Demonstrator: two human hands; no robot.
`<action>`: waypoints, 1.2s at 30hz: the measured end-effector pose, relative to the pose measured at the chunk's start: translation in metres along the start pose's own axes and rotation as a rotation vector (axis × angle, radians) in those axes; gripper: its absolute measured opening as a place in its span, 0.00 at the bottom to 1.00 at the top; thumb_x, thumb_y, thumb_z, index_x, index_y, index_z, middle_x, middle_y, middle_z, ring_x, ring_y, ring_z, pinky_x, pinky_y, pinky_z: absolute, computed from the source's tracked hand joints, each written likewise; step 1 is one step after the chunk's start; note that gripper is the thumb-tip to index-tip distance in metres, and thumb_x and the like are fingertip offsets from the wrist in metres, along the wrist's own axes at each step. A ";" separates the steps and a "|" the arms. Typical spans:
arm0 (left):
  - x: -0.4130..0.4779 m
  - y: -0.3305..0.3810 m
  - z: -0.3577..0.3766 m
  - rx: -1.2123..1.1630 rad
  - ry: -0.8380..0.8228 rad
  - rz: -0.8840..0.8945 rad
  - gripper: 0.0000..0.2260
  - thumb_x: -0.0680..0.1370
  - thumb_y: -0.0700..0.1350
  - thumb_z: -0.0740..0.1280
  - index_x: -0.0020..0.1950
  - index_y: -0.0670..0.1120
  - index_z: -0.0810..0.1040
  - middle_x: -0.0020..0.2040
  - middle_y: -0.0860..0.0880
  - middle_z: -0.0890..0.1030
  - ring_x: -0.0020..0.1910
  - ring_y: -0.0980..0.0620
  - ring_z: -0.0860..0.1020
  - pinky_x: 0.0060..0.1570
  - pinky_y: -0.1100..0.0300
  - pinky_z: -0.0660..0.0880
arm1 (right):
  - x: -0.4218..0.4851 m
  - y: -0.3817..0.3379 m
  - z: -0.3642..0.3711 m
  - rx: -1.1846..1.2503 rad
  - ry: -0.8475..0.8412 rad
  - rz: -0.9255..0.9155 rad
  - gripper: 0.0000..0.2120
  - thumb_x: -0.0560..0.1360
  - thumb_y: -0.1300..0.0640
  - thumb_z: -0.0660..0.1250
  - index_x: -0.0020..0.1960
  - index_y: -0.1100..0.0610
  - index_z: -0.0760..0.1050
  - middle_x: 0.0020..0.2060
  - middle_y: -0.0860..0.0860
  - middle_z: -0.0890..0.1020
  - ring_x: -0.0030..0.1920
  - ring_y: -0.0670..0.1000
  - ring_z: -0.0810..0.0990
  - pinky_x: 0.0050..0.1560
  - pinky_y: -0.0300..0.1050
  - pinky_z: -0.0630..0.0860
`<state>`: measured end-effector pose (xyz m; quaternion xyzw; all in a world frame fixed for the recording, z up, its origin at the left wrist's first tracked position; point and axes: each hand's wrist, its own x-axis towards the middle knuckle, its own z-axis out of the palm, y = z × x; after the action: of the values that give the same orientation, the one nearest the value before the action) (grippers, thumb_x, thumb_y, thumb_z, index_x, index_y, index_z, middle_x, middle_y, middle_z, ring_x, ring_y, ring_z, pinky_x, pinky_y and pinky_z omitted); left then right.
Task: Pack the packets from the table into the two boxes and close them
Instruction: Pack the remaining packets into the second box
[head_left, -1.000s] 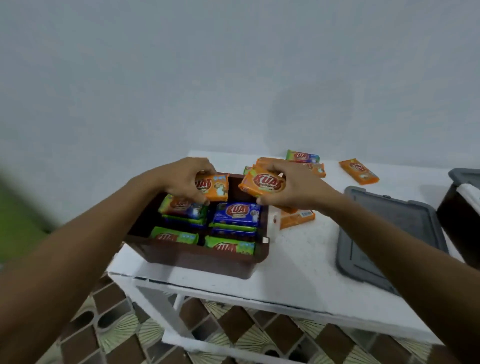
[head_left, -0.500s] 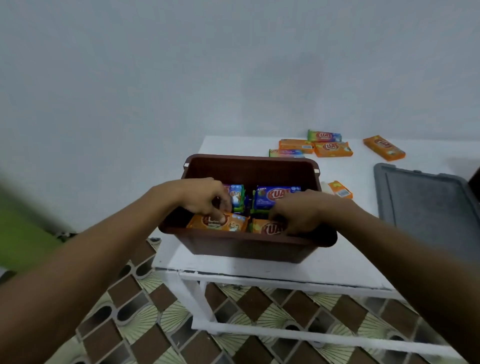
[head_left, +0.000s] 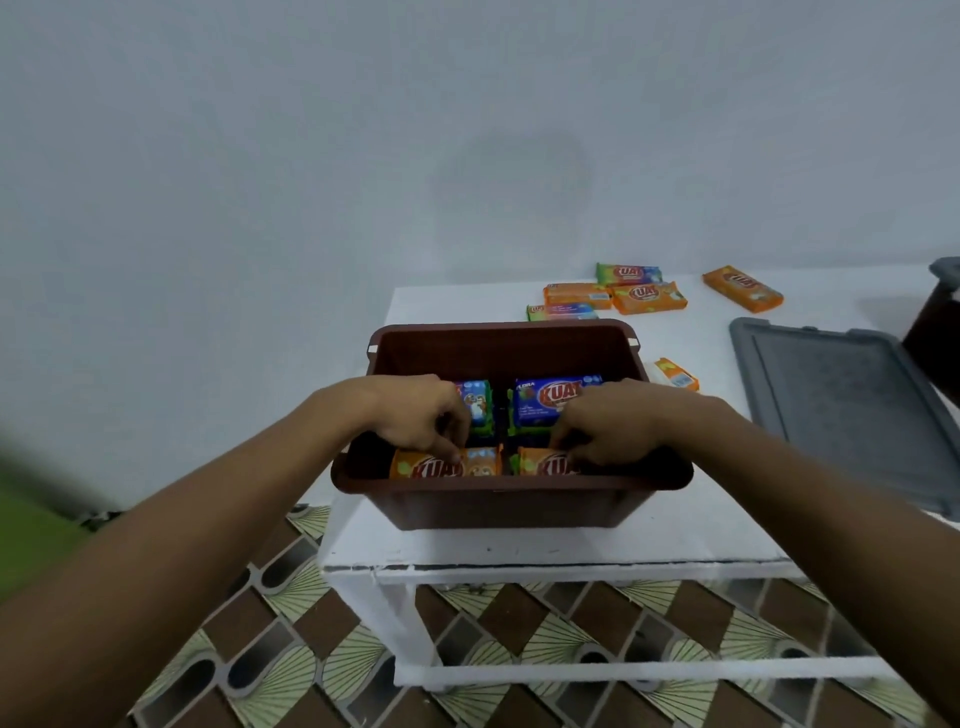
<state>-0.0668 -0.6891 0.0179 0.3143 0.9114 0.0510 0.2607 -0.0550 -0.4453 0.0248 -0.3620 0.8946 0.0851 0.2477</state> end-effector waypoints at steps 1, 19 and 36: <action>0.001 0.000 -0.001 -0.011 0.009 0.006 0.08 0.76 0.52 0.70 0.51 0.50 0.81 0.44 0.55 0.81 0.43 0.58 0.79 0.44 0.59 0.77 | 0.000 0.000 0.000 -0.005 -0.001 0.000 0.17 0.81 0.51 0.60 0.69 0.48 0.72 0.62 0.48 0.77 0.59 0.48 0.75 0.60 0.45 0.74; 0.073 0.031 -0.058 -0.045 0.576 0.212 0.03 0.78 0.46 0.67 0.50 0.49 0.80 0.41 0.54 0.78 0.38 0.56 0.75 0.41 0.57 0.73 | -0.028 0.111 0.027 0.379 1.001 0.097 0.11 0.72 0.68 0.60 0.42 0.58 0.79 0.40 0.50 0.82 0.42 0.50 0.78 0.41 0.40 0.71; 0.254 -0.008 -0.103 0.164 0.222 -0.224 0.19 0.72 0.48 0.75 0.60 0.47 0.74 0.56 0.48 0.74 0.52 0.50 0.71 0.51 0.56 0.70 | 0.026 0.292 0.041 0.395 0.738 0.268 0.08 0.77 0.60 0.64 0.54 0.55 0.79 0.50 0.50 0.82 0.52 0.51 0.78 0.51 0.44 0.74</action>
<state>-0.2923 -0.5357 -0.0075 0.2235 0.9650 -0.0183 0.1361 -0.2568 -0.2363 -0.0320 -0.1944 0.9614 -0.1913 -0.0371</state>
